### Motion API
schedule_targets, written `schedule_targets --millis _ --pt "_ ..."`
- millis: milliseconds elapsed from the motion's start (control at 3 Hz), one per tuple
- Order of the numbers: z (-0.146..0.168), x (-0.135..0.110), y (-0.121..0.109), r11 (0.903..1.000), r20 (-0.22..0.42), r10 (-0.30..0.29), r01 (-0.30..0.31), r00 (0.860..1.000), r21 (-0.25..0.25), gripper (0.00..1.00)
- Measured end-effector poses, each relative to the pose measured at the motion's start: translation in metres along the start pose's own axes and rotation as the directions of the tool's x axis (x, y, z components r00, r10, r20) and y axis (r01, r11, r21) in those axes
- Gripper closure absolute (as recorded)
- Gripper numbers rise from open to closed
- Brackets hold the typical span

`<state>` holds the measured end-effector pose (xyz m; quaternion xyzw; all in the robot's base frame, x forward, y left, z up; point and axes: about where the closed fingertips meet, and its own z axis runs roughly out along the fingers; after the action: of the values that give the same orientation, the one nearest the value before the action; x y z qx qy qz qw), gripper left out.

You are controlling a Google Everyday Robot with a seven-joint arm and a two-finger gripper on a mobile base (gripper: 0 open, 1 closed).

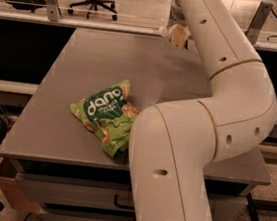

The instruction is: Place blue plastic bottle upright

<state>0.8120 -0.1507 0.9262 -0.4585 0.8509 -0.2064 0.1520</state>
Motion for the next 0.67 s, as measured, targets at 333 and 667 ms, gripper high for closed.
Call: schedule_targets --millis 333,667 --pt "-0.016 0.019 -0.002 0.9997 -0.04 0.019 -0.018 0.999 0.014 1.0" --pt "-0.029 0.041 0.004 0.9983 -0.077 0.058 -0.057 0.995 0.015 1.0"
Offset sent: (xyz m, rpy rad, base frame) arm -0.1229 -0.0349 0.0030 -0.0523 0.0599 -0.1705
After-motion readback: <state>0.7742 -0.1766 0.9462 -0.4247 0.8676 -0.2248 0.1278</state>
